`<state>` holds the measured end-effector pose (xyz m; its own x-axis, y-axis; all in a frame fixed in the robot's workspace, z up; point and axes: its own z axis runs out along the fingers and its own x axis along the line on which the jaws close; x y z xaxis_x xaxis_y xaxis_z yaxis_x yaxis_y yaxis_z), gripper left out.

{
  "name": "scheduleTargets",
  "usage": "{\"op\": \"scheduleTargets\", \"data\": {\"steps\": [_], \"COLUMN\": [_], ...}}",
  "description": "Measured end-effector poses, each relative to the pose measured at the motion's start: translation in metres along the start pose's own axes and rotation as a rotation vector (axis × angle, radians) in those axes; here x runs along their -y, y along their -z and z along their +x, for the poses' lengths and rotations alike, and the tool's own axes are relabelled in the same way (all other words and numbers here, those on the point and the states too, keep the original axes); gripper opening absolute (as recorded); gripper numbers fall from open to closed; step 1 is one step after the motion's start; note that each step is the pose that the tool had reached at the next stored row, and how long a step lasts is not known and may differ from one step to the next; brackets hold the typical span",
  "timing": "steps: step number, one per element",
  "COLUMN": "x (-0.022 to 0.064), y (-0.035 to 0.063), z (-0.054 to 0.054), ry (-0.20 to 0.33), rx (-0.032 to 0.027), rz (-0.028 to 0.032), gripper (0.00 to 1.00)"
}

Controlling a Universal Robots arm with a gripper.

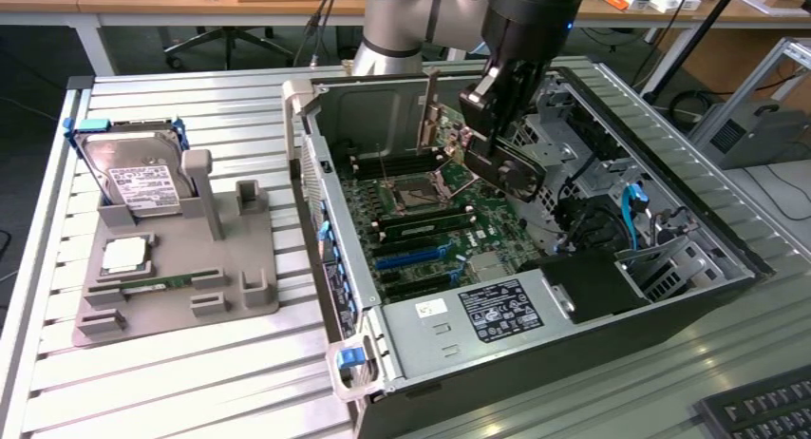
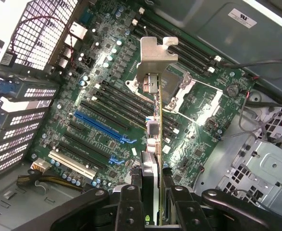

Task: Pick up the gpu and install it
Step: 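Insert the gpu into the slot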

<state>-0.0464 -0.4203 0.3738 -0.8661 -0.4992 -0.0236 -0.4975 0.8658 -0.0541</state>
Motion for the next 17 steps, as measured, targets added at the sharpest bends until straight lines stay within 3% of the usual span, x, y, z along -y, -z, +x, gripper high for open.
{"op": "scheduleTargets", "data": {"steps": [17], "x": [0.0000], "y": [0.0000], "z": [0.0000], "ry": [0.014], "rx": [0.0008], "rz": [-0.0003], "gripper": [0.27]}}
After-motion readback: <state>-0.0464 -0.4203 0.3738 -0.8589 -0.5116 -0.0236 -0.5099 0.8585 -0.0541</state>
